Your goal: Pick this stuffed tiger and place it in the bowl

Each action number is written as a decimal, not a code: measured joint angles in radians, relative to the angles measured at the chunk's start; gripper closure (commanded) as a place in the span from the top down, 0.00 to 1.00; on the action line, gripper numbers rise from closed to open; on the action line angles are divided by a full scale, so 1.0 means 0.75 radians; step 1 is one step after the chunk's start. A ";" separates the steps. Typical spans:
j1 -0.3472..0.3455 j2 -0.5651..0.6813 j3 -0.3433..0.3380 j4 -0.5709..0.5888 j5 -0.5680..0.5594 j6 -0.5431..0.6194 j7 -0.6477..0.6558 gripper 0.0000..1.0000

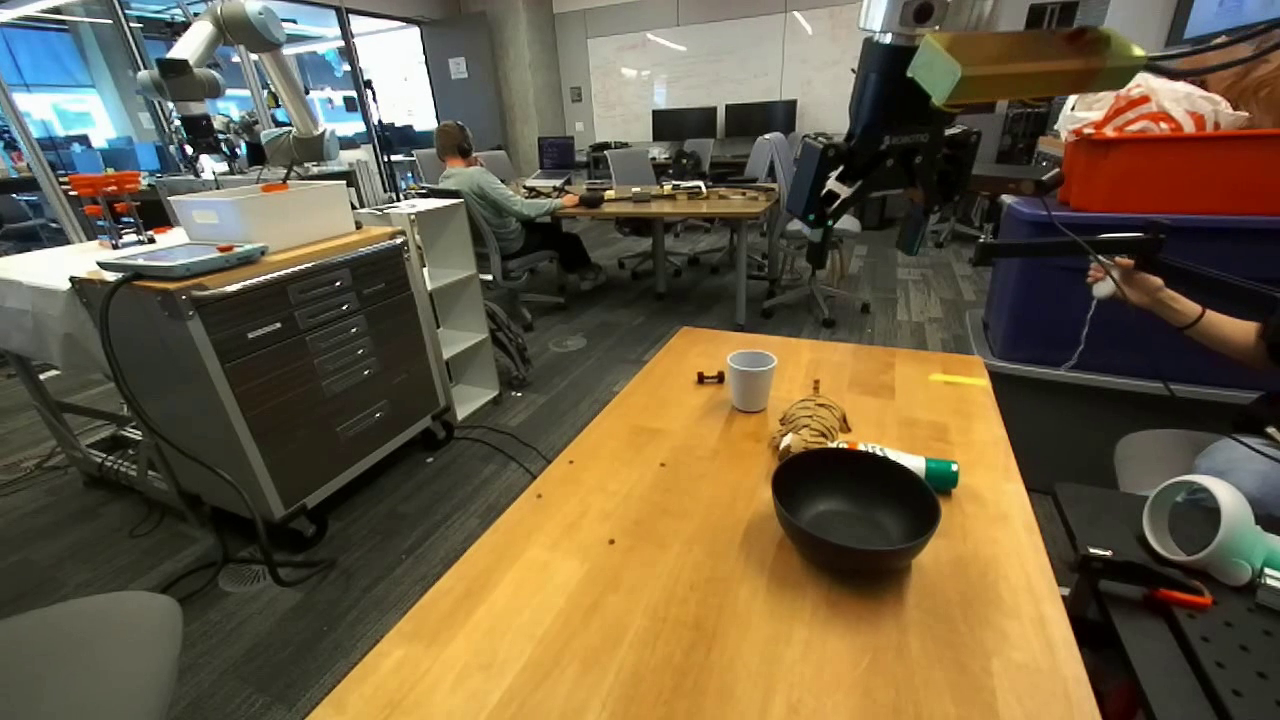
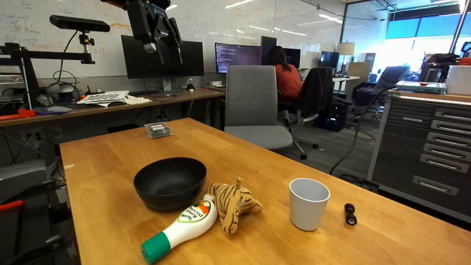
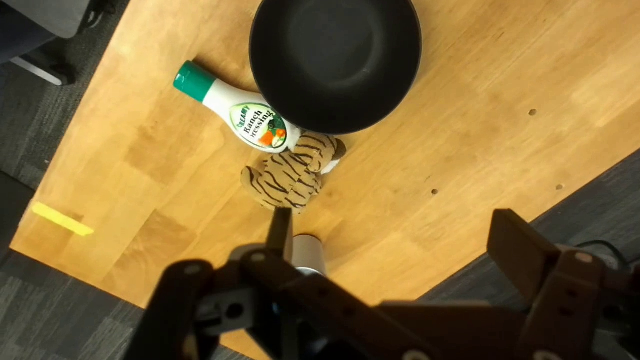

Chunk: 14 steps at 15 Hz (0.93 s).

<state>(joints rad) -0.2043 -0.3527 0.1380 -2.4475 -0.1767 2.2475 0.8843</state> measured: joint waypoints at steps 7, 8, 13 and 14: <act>0.000 0.127 -0.028 0.097 -0.023 0.027 0.036 1.00; 0.000 0.145 -0.029 0.113 -0.040 0.027 0.050 1.00; 0.005 0.257 -0.057 0.180 -0.118 0.023 0.111 1.00; 0.009 0.274 -0.065 0.195 -0.118 0.022 0.111 1.00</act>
<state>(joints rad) -0.1975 -0.1471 0.0892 -2.3011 -0.2656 2.2642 0.9675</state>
